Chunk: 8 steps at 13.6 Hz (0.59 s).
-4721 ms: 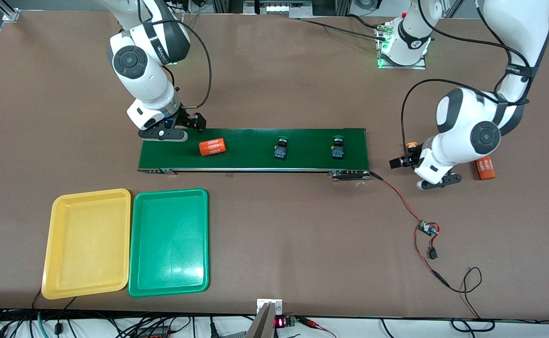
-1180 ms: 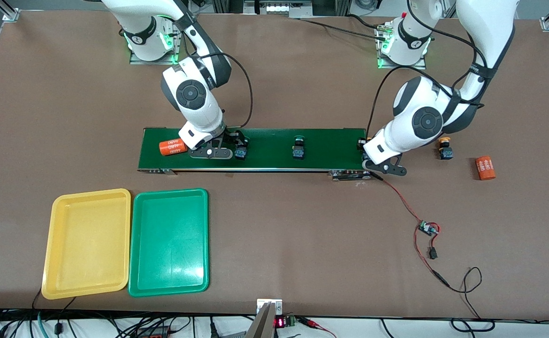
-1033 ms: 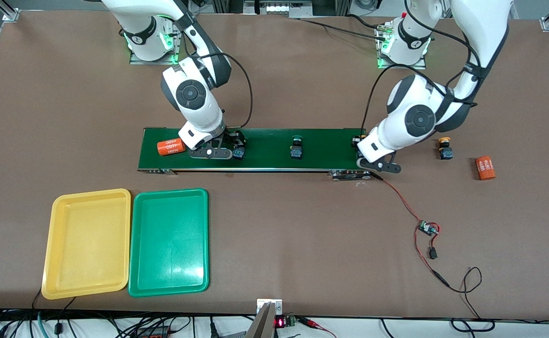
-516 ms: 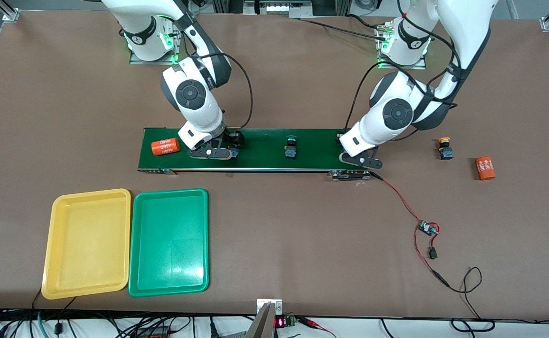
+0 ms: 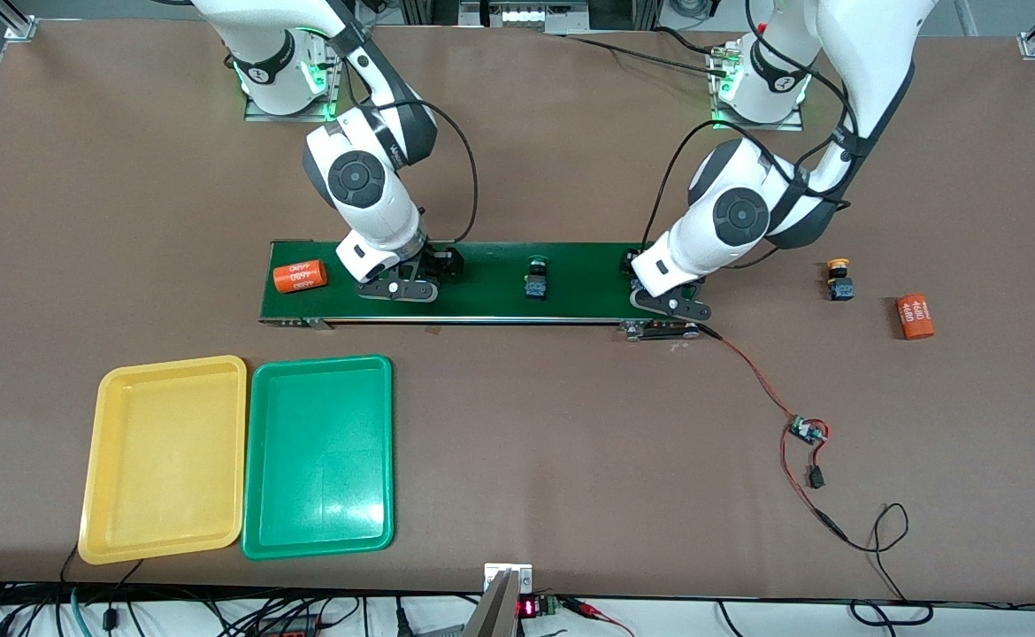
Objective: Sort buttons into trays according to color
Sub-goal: 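Carry the green button with the right gripper toward the green tray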
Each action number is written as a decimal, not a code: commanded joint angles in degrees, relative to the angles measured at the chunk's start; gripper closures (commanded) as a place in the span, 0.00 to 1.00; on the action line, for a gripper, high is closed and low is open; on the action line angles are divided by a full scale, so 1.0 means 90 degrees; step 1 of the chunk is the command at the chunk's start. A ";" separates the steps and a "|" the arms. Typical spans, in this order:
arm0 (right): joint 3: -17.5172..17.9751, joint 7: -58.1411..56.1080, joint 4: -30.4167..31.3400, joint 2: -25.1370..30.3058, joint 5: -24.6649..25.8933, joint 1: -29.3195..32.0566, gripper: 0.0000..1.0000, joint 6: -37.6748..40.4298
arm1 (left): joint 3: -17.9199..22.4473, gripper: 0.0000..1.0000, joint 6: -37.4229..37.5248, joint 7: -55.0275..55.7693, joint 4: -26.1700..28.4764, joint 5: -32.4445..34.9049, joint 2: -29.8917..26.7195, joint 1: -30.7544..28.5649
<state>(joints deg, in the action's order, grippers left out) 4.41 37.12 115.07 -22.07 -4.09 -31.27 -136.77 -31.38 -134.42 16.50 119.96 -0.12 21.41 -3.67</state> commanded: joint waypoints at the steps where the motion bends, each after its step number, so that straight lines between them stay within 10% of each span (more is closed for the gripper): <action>1: -0.0011 0.0016 -0.0091 -0.0145 -0.0073 -0.0051 0.00 -0.0009 | 0.0252 0.00 0.0121 -0.0075 0.0050 -0.0123 -0.0610 -0.0148; 4: -0.0011 -0.0062 -0.0091 -0.0263 -0.0015 -0.0051 0.17 0.0001 | 0.0858 0.00 0.0306 -0.0104 0.0050 -0.0084 -0.0650 -0.0527; 8: -0.0021 -0.0550 -0.0091 -0.0175 0.0005 0.0008 0.87 0.0069 | 0.0985 0.00 0.0521 -0.0104 0.0109 0.0052 -0.0250 -0.2011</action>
<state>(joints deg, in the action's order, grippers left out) 4.35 34.15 114.96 -24.23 -4.01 -31.31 -136.77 -22.54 -130.80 16.28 120.66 -0.07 17.36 -16.16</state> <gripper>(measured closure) 0.348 0.000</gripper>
